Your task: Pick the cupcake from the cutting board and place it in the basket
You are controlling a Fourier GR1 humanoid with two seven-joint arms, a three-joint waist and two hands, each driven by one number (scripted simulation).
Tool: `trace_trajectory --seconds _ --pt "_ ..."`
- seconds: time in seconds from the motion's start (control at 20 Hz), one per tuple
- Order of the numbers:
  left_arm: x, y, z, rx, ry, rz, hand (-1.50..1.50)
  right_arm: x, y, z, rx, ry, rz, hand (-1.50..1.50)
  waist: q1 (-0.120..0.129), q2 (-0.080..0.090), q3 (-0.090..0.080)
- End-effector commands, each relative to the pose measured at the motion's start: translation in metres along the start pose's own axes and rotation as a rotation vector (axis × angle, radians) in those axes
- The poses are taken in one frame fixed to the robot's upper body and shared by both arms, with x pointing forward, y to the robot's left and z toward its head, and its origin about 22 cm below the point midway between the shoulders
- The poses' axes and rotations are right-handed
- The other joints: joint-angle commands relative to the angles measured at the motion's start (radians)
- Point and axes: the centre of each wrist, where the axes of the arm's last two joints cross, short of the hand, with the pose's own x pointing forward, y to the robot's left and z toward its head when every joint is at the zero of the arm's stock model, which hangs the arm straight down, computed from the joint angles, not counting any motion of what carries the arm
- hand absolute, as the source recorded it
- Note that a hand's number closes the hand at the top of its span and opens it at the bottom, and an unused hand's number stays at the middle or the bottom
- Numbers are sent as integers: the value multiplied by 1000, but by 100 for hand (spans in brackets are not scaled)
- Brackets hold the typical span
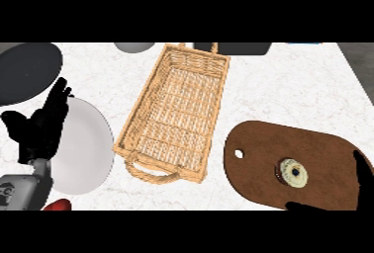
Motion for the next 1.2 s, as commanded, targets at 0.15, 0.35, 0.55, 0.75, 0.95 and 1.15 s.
trace_trajectory --seconds 0.15,0.35,0.55,0.75,0.95,1.15 --pt "0 -5 3 -7 -2 -4 0 -10 22 -1 -46 27 11 -150 -2 0 0" --pt "11 -11 7 1 -1 4 0 6 34 18 -43 -5 -30 -150 0 -1 0" --pt "0 -6 -9 1 5 -2 0 7 32 0 -44 9 -43 -150 -2 0 0" --pt "0 -15 4 -3 -11 2 0 8 46 -3 -31 17 -26 -150 0 0 0" --pt "4 8 8 2 -10 -13 0 2 53 1 -38 40 -16 -150 1 0 0" --pt "8 8 -13 1 -2 2 0 2 46 -17 -45 87 34 -150 -2 1 0"
